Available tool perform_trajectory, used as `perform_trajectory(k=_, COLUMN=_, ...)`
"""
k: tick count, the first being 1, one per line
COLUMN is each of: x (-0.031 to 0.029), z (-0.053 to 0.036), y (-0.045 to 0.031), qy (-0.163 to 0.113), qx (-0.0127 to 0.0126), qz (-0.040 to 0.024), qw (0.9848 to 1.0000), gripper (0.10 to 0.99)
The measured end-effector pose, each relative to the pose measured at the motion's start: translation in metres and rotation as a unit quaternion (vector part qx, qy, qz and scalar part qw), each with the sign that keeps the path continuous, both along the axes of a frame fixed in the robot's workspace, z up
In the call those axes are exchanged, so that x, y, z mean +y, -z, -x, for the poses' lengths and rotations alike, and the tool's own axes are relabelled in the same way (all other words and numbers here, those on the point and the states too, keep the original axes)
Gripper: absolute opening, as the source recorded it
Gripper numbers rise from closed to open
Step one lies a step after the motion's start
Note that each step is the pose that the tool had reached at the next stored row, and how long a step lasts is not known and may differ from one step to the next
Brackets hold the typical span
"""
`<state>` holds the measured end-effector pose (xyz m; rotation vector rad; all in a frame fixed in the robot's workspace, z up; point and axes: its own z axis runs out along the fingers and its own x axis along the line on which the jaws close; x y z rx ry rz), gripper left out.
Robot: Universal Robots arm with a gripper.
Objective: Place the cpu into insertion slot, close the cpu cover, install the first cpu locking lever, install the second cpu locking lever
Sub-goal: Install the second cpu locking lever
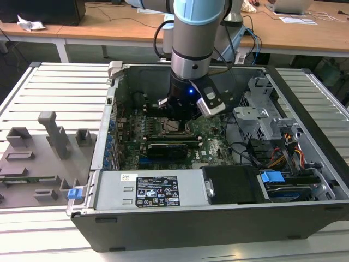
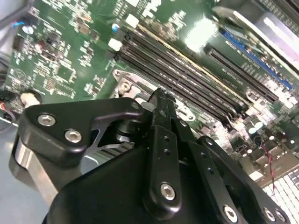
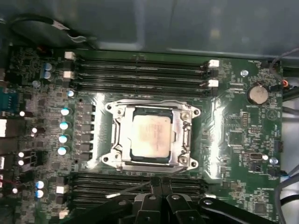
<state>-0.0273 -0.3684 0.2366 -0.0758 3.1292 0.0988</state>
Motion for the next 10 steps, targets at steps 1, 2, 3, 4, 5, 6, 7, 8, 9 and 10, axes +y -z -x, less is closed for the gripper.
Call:
perform_trajectory(k=1, x=-0.0002, z=0.0027, y=0.0, qy=0.0, qx=0.0, qz=-0.0016, qw=1.0, gripper=0.106)
perform_trajectory(k=2, x=-0.0002, z=0.0052, y=0.0001, qy=0.0, qx=0.0, qz=-0.0026, qw=1.0, gripper=0.106)
perform_trajectory(k=3, x=-0.0003, z=0.0116, y=0.0004, qy=0.0, qx=0.0, qz=-0.0036, qw=1.0, gripper=0.106)
perform_trajectory(k=4, x=-0.0003, z=0.0148, y=0.0005, qy=0.0, qx=0.0, qz=-0.0038, qw=1.0, gripper=0.106)
perform_trajectory(k=5, x=-0.0003, z=0.0187, y=0.0007, qy=0.0, qx=0.0, qz=-0.0041, qw=1.0, gripper=0.106)
perform_trajectory(k=6, x=-0.0003, z=0.0222, y=0.001, qy=0.0, qx=0.0, qz=-0.0045, qw=1.0, gripper=0.106)
perform_trajectory(k=7, x=-0.0003, z=0.0251, y=0.0013, qy=0.0, qx=0.0, qz=-0.005, qw=1.0, gripper=0.106)
perform_trajectory(k=8, x=-0.0005, z=0.0272, y=0.0019, qy=0.0, qx=0.0, qz=-0.0065, qw=1.0, gripper=0.106)
perform_trajectory(k=9, x=-0.0007, z=0.0277, y=0.0024, qy=0.0, qx=0.0001, qz=-0.0081, qw=1.0, gripper=0.106)
perform_trajectory(k=10, x=-0.0011, z=0.0281, y=0.0035, qy=0.0, qx=0.0, qz=-0.0125, qw=0.9999, gripper=0.106)
